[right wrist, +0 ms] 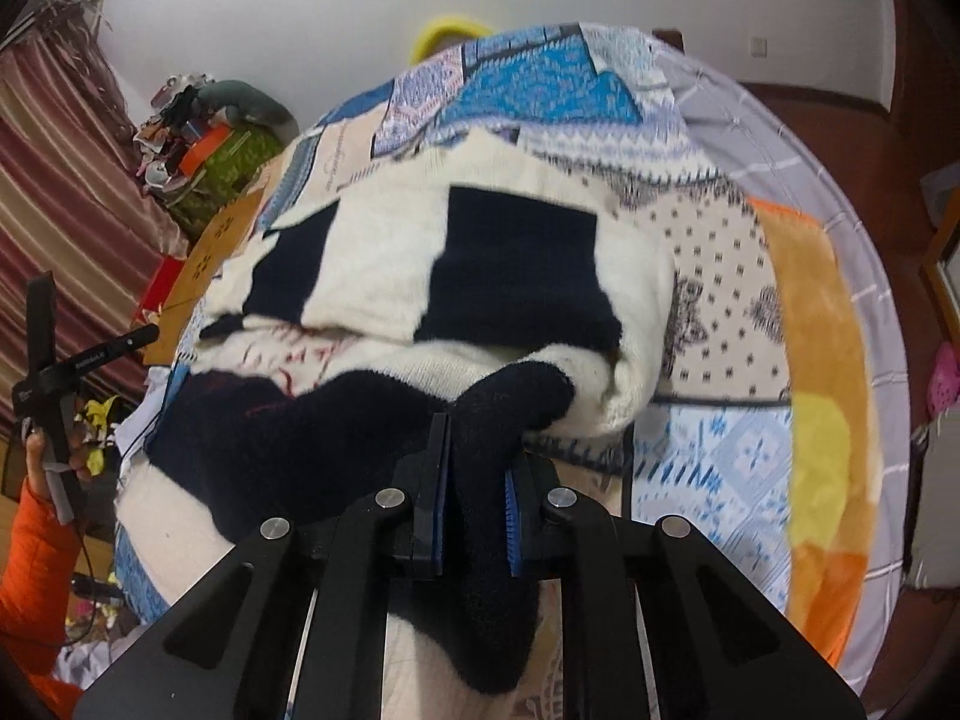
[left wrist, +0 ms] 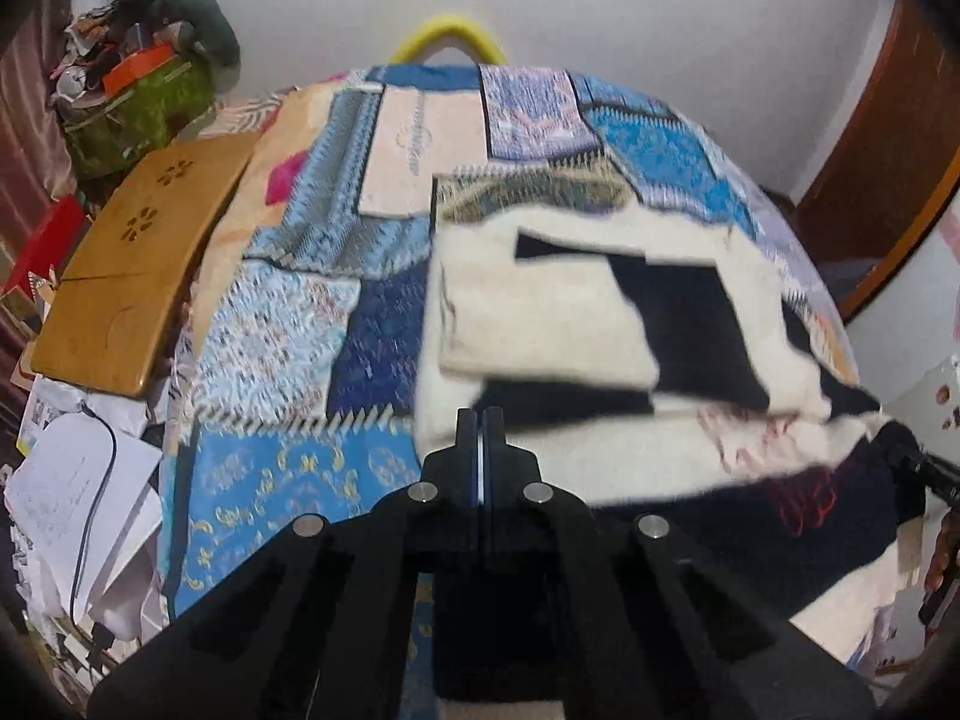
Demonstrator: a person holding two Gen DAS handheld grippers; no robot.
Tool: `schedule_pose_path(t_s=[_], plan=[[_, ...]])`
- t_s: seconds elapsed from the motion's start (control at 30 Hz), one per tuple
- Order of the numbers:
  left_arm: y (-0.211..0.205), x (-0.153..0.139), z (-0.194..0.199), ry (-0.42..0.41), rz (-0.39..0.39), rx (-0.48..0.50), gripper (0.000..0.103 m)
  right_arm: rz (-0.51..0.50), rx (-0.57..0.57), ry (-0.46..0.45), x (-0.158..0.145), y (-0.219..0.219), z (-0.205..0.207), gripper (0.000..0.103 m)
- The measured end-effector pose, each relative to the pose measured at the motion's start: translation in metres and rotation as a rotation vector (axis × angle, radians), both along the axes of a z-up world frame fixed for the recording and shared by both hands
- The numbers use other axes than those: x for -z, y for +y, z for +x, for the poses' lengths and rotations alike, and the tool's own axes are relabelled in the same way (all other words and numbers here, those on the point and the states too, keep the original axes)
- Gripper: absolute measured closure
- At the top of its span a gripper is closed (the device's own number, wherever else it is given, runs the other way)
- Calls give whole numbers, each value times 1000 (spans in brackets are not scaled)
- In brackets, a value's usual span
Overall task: Fold small clothes
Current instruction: 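Grasp the black-striped hem with the right gripper while the left gripper grasps it too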
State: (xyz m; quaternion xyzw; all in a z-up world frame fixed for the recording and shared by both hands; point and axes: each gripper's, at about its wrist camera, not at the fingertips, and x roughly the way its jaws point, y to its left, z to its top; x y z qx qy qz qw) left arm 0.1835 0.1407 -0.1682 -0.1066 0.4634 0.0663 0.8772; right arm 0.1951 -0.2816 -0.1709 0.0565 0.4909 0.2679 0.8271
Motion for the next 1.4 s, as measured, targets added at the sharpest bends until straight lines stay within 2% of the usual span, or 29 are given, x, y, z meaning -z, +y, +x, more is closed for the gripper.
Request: schedule_pose_path(t_s=[0.07,0.2,0.3,0.37,0.43,0.57,0.67,0.73,0.8,1.0,1.17,1.23,1.4], plan=[[5,-5,6,-13,0,-8,103,-2,4,-28,-6,1,5,90],[11,-1,12,27,-41,2,101,-18,12,-61,-14,3,12,90],[11,15,7,88,-80,13,83,-37,8,-71,-13,5,14,90],[10,27,1,124,-117,12,61,-40,11,-54,-8,5,15,90],[8,39,-8,162,-145,13,52,-37,13,-40,-3,3,15,90],[-1,61,-24,240,-158,32,52,-16,16,10,7,-3,10,87],[-3,69,-34,259,-189,32,51,-26,16,42,13,-6,4,86],[-4,69,-41,257,-208,24,51,-30,12,87,20,-9,-3,78],[-4,67,-47,258,-237,29,51,-31,14,117,25,-11,-9,64],[-8,66,-61,268,-256,52,48,-49,3,178,41,-17,-39,58],[-1,69,-69,260,-329,1,47,-25,18,199,42,-26,-52,56],[-3,68,-72,246,-321,2,47,-14,16,206,40,-29,-57,56],[-13,63,-78,221,-303,38,67,-14,-19,212,39,-29,-68,57]])
